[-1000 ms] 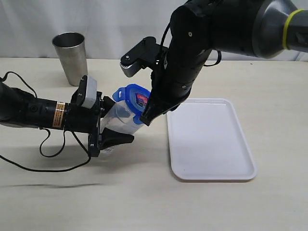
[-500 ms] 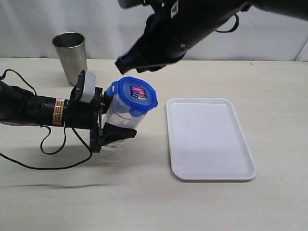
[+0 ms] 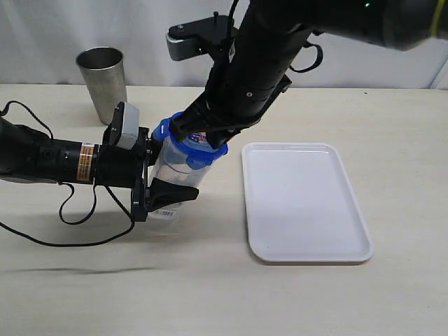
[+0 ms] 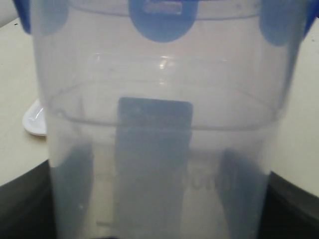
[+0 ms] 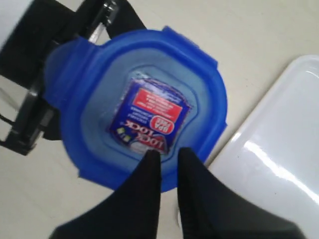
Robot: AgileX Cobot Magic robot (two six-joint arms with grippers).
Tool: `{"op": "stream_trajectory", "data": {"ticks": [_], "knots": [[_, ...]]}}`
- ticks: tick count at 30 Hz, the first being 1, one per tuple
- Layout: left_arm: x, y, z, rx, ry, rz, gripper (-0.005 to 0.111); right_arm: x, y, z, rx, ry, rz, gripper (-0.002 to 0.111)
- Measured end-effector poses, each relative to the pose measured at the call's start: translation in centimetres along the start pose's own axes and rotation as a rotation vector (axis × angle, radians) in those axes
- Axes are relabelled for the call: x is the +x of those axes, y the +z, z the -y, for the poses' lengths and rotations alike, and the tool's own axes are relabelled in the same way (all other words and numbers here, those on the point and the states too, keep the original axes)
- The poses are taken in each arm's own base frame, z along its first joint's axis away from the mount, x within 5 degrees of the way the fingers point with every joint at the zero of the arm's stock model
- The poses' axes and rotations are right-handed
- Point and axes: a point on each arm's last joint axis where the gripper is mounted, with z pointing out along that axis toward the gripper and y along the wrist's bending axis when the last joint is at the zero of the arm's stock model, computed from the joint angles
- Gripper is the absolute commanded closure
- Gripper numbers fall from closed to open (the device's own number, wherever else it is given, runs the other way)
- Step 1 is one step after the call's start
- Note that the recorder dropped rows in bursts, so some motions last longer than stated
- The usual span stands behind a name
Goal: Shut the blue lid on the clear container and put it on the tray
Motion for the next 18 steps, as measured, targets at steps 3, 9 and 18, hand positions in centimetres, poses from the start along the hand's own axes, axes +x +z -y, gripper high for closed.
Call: {"op": "stream_trajectory", "data": {"ticks": [3, 9, 18], "knots": [[0.1, 0.0, -0.1, -0.006, -0.001, -0.015, 0.107, 0.0, 1.1, 0.3, 0.027, -0.010, -0.025, 0.098], [0.5, 0.0, -0.1, -0.013, 0.003, -0.056, 0.107, 0.1, 2.8, 0.6, 0.060, -0.027, -0.063, 0.098], [0.7, 0.0, 0.0, -0.002, 0.001, -0.077, 0.107, 0.5, 4.0, 1.4, 0.121, -0.027, -0.089, 0.098]]}}
